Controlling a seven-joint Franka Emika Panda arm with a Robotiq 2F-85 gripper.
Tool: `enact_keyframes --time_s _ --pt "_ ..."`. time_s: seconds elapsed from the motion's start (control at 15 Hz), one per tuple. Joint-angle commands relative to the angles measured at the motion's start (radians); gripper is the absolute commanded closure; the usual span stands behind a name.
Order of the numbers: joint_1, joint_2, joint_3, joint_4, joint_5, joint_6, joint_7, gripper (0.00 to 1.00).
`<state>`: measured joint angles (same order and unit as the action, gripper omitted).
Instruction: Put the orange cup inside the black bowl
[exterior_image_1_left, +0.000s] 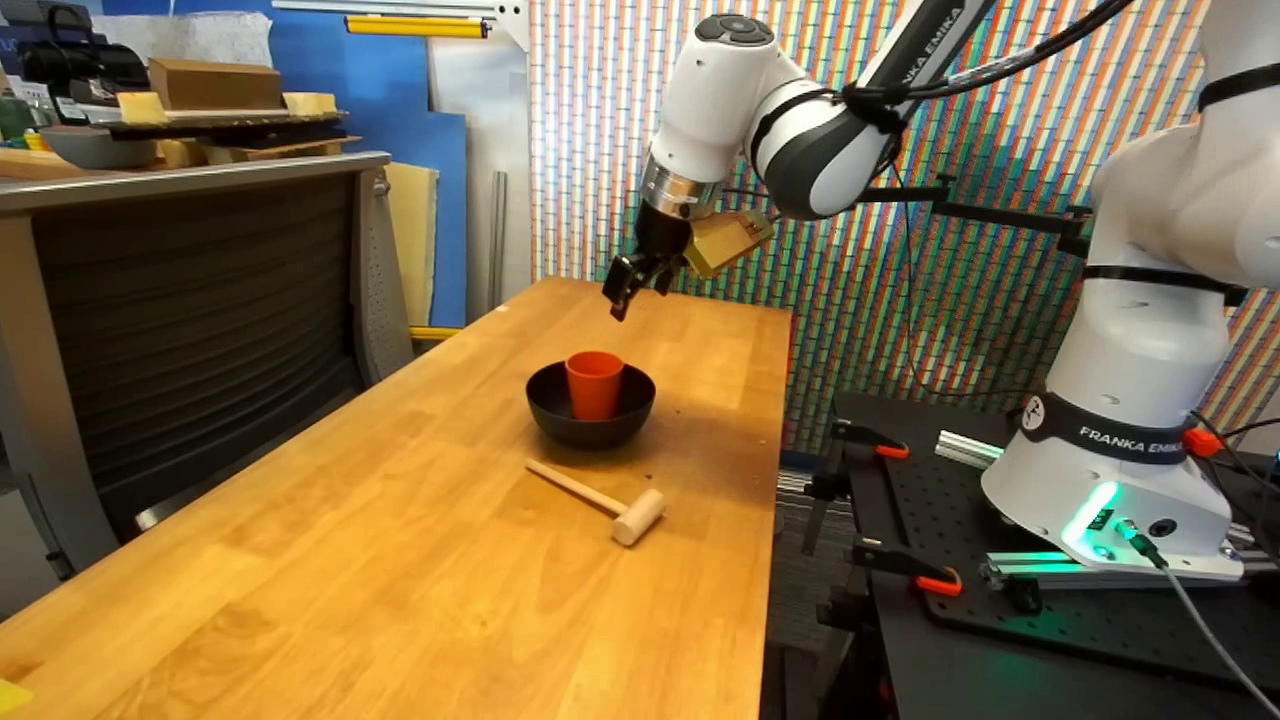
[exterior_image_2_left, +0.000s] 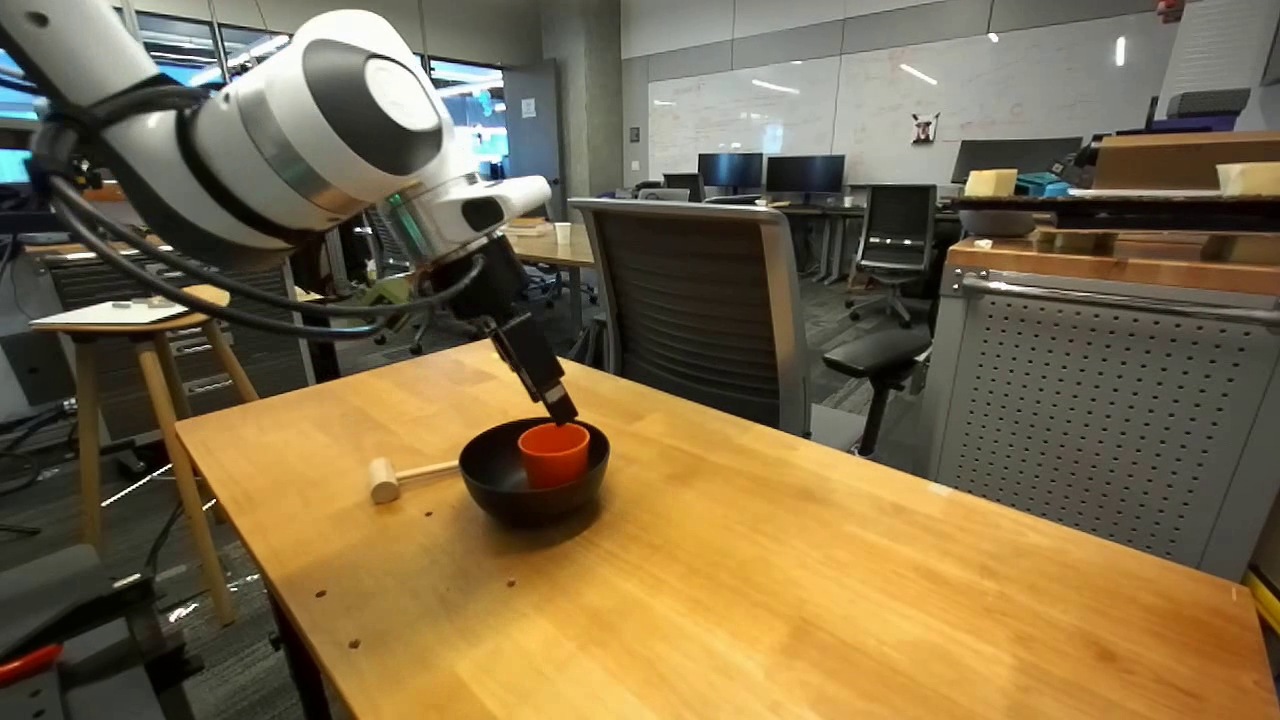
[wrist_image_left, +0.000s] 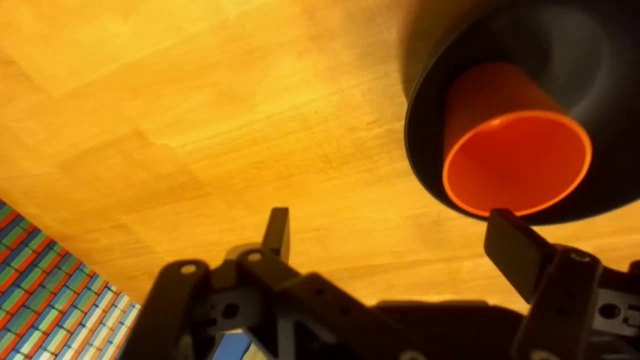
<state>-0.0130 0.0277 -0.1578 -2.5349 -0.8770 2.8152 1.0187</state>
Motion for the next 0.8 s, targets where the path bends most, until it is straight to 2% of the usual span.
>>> enact_keyframes --time_s 0.0,0.07,0.13,0.33,0.4,0.47,0.53,0.6,0.73 --pt "0.033 -0.162 0.101 -0.135 0.258 -0.106 -0.270 0.00" --pt "0.051 -0.179 0.127 -0.148 0.337 -0.122 -0.341 0.00" --pt "0.148 -0.206 0.080 -0.155 0.421 -0.160 -0.417 0.00" --pt "0.317 -0.296 0.056 -0.097 0.643 -0.382 -0.632 0.00" --pt "0.310 -0.300 0.070 -0.069 0.672 -0.450 -0.700 0.00" --pt "0.229 -0.297 0.158 -0.037 0.707 -0.524 -0.765 0.00" --pt "0.205 -0.259 0.188 -0.079 0.668 -0.407 -0.647 0.00" --pt "0.202 -0.278 0.200 -0.060 0.692 -0.464 -0.692 0.00" --pt "0.191 -0.292 0.204 -0.047 0.700 -0.496 -0.733 0.00"
